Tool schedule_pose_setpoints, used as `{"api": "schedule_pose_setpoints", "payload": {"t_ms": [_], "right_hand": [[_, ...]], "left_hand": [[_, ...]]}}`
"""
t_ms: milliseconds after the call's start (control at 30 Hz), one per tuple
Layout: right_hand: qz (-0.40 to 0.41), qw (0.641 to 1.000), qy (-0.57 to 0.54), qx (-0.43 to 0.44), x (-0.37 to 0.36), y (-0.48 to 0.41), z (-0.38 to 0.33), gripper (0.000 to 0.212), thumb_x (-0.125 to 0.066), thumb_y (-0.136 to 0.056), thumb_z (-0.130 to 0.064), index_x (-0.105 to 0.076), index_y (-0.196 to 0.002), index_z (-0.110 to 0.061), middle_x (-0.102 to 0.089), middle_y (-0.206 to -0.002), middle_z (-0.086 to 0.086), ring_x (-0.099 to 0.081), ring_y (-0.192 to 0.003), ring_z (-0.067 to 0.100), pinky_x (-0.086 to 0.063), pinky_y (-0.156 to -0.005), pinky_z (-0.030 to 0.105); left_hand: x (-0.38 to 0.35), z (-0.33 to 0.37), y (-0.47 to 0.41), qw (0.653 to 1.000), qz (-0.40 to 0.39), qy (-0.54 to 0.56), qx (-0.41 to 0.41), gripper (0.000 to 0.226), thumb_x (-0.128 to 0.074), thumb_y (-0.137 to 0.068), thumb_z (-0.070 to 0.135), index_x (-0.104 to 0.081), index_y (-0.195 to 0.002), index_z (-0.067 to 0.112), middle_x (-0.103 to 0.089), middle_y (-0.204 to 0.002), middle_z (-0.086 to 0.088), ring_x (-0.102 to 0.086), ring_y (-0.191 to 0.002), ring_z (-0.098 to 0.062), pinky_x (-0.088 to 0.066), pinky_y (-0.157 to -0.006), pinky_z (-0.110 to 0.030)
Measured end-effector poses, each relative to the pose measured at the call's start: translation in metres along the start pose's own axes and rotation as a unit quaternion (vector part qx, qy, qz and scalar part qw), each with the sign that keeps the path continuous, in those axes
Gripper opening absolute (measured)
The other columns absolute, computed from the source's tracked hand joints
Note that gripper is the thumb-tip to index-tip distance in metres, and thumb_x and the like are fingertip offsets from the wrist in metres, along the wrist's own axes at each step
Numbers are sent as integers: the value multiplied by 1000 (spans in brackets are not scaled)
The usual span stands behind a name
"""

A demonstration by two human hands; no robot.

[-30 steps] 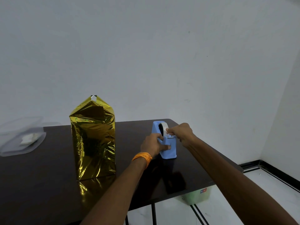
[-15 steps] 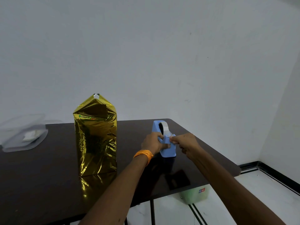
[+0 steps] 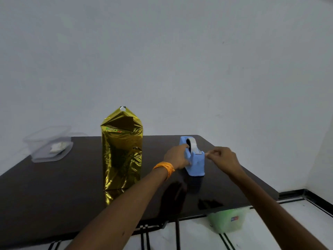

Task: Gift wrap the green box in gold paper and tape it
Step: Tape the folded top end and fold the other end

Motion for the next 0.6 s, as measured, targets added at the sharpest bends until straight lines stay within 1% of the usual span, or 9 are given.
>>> {"api": "schedule_pose_setpoints", "payload": {"t_ms": [33, 100, 167, 200, 300, 333, 400, 500, 600], "right_hand": [[9, 1000, -16, 14, 4, 0, -7, 18, -65, -90, -26, -70, -72, -29, -70, -80, -6, -64, -81, 16, -49, -70, 30], [19, 997, -57, 39, 5, 0, -27, 13, -65, -89, -22, -70, -79, -28, -70, -81, -4, -64, -80, 18, -46, -65, 28], [27, 993, -101, 62, 0, 0, -51, 7, -66, -88, -21, -72, -90, -25, -70, -86, -3, -65, -83, 18, -46, -66, 28], [33, 990, -119, 72, -2, -2, -62, 9, -68, -88, -23, -72, -94, -27, -70, -91, -3, -65, -87, 15, -47, -69, 28], [19, 974, -198, 110, -15, -3, -97, 19, -72, -85, -26, -71, -102, -35, -68, -104, -5, -64, -98, 9, -55, -82, 35], [0, 965, -230, 125, -19, -2, -107, 24, -73, -85, -25, -70, -105, -37, -68, -106, -5, -65, -99, 9, -57, -85, 37], [-42, 946, -276, 161, -28, 2, -130, 35, -75, -84, -21, -66, -114, -38, -68, -108, -3, -67, -99, 11, -58, -88, 38], [-92, 924, -293, 226, -45, 12, -162, 54, -80, -81, -18, -58, -128, -34, -70, -110, -1, -68, -101, 11, -58, -89, 36], [-116, 911, -287, 273, -64, 17, -187, 69, -85, -75, -17, -52, -133, -36, -71, -106, -2, -66, -104, 11, -54, -93, 35]], "left_hand": [[12, 7, 3, 999, 32, 9, -11, 54, -70, -82, 16, -53, -134, 13, -66, -116, -14, -62, -105, -32, -53, -87, -43], [42, 17, 7, 995, 94, 25, -25, 38, -63, -84, 10, -61, -122, 13, -70, -107, -12, -64, -101, -30, -54, -84, -40], [75, 28, 12, 987, 155, 22, -48, 30, -58, -86, 8, -67, -113, 17, -72, -102, -7, -65, -97, -26, -54, -83, -37], [90, 34, 15, 981, 182, 21, -63, 29, -56, -86, 7, -69, -110, 18, -72, -100, -5, -66, -95, -24, -54, -83, -37], [138, 52, 27, 962, 249, 30, -105, 27, -56, -85, 5, -72, -101, 19, -73, -88, -1, -67, -85, -18, -56, -79, -36], [153, 55, 31, 957, 264, 34, -112, 26, -56, -84, 5, -72, -99, 19, -73, -85, 0, -68, -83, -16, -56, -77, -36], [184, 53, 40, 948, 293, 37, -114, 26, -57, -82, 5, -73, -94, 21, -74, -82, 2, -69, -80, -15, -58, -76, -36], [222, 34, 56, 941, 321, 40, -99, 23, -57, -83, 8, -73, -93, 21, -73, -81, 2, -70, -77, -14, -59, -74, -39], [243, 6, 72, 940, 329, 64, -70, 20, -59, -84, 10, -72, -95, 20, -73, -84, -1, -69, -81, -16, -59, -78, -44]]}}
Point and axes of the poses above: each hand's wrist, its own y-axis away from the middle knuckle, its own x-axis out of the back of the hand, z = x × y, the point moved 2 cm from there along -y, towards the middle knuckle
